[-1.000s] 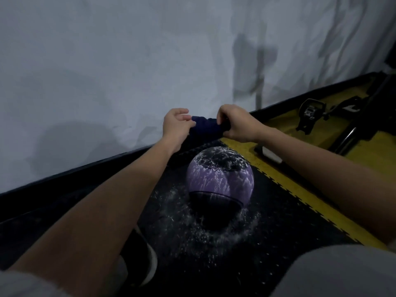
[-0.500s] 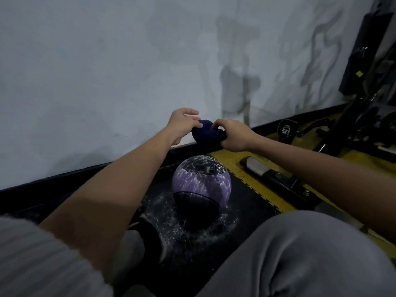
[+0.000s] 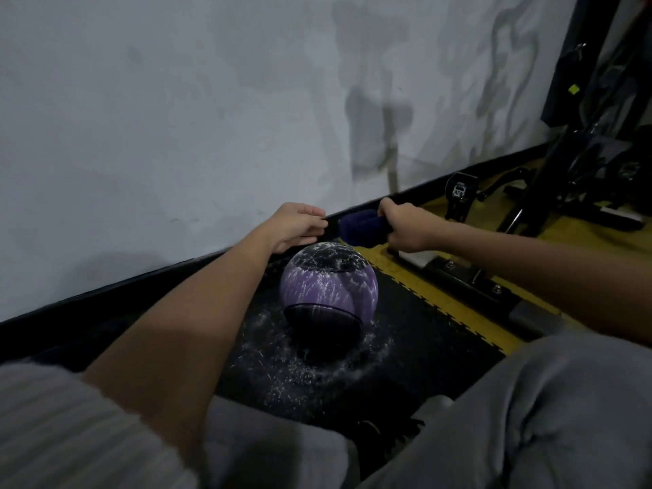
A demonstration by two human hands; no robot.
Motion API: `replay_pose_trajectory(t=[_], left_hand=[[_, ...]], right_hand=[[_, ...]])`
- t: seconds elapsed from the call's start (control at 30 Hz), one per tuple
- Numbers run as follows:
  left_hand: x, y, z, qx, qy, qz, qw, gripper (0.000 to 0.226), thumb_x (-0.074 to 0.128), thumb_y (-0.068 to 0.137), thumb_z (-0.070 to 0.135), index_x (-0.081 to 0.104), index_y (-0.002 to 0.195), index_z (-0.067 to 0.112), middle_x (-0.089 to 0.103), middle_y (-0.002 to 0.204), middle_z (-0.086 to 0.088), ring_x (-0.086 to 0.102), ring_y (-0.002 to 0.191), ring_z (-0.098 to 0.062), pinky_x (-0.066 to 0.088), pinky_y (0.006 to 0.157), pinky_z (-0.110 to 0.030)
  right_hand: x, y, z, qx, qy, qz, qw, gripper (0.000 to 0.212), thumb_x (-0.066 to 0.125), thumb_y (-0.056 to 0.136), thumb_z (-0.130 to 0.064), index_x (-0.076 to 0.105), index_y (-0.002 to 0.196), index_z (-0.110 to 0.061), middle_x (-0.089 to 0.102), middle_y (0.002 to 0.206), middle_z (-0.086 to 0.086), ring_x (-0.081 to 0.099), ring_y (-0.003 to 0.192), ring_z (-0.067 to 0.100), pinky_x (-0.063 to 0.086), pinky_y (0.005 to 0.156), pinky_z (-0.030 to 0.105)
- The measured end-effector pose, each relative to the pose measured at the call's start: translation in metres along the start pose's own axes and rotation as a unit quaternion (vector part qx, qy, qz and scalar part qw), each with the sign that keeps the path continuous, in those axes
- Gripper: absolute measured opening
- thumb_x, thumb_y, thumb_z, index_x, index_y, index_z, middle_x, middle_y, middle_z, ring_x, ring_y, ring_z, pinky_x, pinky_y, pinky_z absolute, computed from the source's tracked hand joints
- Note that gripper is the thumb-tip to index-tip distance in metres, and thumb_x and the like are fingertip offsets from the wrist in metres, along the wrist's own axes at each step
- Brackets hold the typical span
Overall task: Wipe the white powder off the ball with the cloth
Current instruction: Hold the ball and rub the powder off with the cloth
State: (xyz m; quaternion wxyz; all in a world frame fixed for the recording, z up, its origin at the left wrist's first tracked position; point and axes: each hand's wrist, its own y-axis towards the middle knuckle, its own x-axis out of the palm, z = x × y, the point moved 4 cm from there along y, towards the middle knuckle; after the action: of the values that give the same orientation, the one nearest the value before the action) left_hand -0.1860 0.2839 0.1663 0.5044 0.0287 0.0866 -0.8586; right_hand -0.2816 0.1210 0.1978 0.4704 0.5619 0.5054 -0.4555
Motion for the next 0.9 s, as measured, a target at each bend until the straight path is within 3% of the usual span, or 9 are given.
replay_pose_trajectory(t=[0.13,0.23,0.3,0.43,0.57,0.63,0.73,0.83,0.9], left_hand=[[-0.022,-0.006,-0.012,-0.013,0.067,0.052,0.996,0.013,0.056,0.09,0.009,0.06,0.089,0.021,0.063,0.091,0.001,0.06,0.079,-0.008,0.049,0.073,-0.023],[-0.024,-0.013,-0.015,-0.011,0.095,0.064,0.993,0.012,0.054,0.091,0.01,0.06,0.094,0.02,0.063,0.088,0.003,0.059,0.076,-0.007,0.048,0.066,-0.021],[-0.021,-0.017,-0.016,-0.004,0.122,0.048,0.991,0.013,0.054,0.091,0.01,0.059,0.089,0.021,0.063,0.087,0.005,0.059,0.076,-0.007,0.047,0.066,-0.021],[-0.025,-0.02,-0.026,-0.004,0.17,0.022,0.985,0.011,0.052,0.093,0.011,0.058,0.099,0.018,0.062,0.088,0.006,0.06,0.075,-0.005,0.046,0.068,-0.022],[-0.031,-0.01,-0.037,-0.015,0.209,0.013,0.978,0.01,0.052,0.093,0.011,0.058,0.099,0.017,0.061,0.087,0.005,0.058,0.076,-0.006,0.045,0.08,-0.029],[-0.03,0.0,-0.036,-0.018,0.251,0.006,0.968,0.01,0.053,0.092,0.011,0.058,0.097,0.017,0.061,0.09,0.003,0.058,0.077,-0.008,0.045,0.082,-0.03],[-0.021,0.016,-0.026,-0.002,0.328,-0.002,0.945,0.01,0.054,0.09,0.009,0.06,0.097,0.014,0.062,0.101,-0.005,0.058,0.087,-0.016,0.044,0.072,-0.026],[-0.006,0.033,-0.014,0.032,0.404,-0.006,0.914,0.017,0.056,0.088,0.005,0.065,0.102,0.008,0.062,0.112,-0.011,0.055,0.107,-0.022,0.04,0.083,-0.023],[0.006,0.039,-0.011,0.048,0.428,-0.006,0.902,0.02,0.054,0.088,0.004,0.064,0.105,0.007,0.062,0.115,-0.009,0.054,0.109,-0.02,0.038,0.084,-0.021]], right_hand=[[-0.008,-0.002,0.022,0.046,0.048,-0.003,0.998,0.032,0.056,0.084,-0.005,0.037,0.11,-0.007,0.058,0.098,0.015,0.06,0.076,0.027,0.054,0.06,0.039],[0.003,0.005,0.025,0.076,0.151,0.018,0.985,0.036,0.057,0.085,-0.006,0.037,0.115,-0.005,0.06,0.098,0.014,0.055,0.068,0.019,0.041,0.04,0.02],[0.02,0.011,0.025,0.107,0.22,0.02,0.969,0.042,0.059,0.083,-0.01,0.035,0.117,-0.005,0.06,0.101,0.015,0.052,0.064,0.018,0.036,0.034,0.017],[0.05,0.022,0.024,0.148,0.31,0.035,0.939,0.058,0.064,0.074,-0.027,0.032,0.118,-0.007,0.062,0.102,0.015,0.056,0.072,0.023,0.039,0.048,0.028],[0.058,0.026,0.028,0.145,0.323,0.078,0.932,0.054,0.058,0.074,-0.055,0.038,0.107,-0.018,0.067,0.091,0.01,0.058,0.067,0.025,0.044,0.054,0.034],[0.055,0.028,0.031,0.131,0.282,0.096,0.946,0.04,0.052,0.085,-0.05,0.045,0.109,-0.02,0.068,0.092,0.01,0.062,0.074,0.028,0.05,0.062,0.037],[0.052,0.029,0.033,0.113,0.202,0.095,0.968,0.031,0.047,0.093,-0.041,0.051,0.113,-0.018,0.065,0.096,0.007,0.061,0.083,0.025,0.051,0.073,0.035],[0.065,0.025,0.039,0.102,0.16,0.077,0.979,0.027,0.044,0.096,-0.039,0.048,0.113,-0.018,0.056,0.102,0.009,0.055,0.088,0.025,0.044,0.075,0.033],[0.079,0.023,0.049,0.113,0.17,0.064,0.977,0.024,0.04,0.096,-0.043,0.043,0.106,-0.022,0.054,0.106,0.013,0.054,0.093,0.031,0.045,0.082,0.039]])
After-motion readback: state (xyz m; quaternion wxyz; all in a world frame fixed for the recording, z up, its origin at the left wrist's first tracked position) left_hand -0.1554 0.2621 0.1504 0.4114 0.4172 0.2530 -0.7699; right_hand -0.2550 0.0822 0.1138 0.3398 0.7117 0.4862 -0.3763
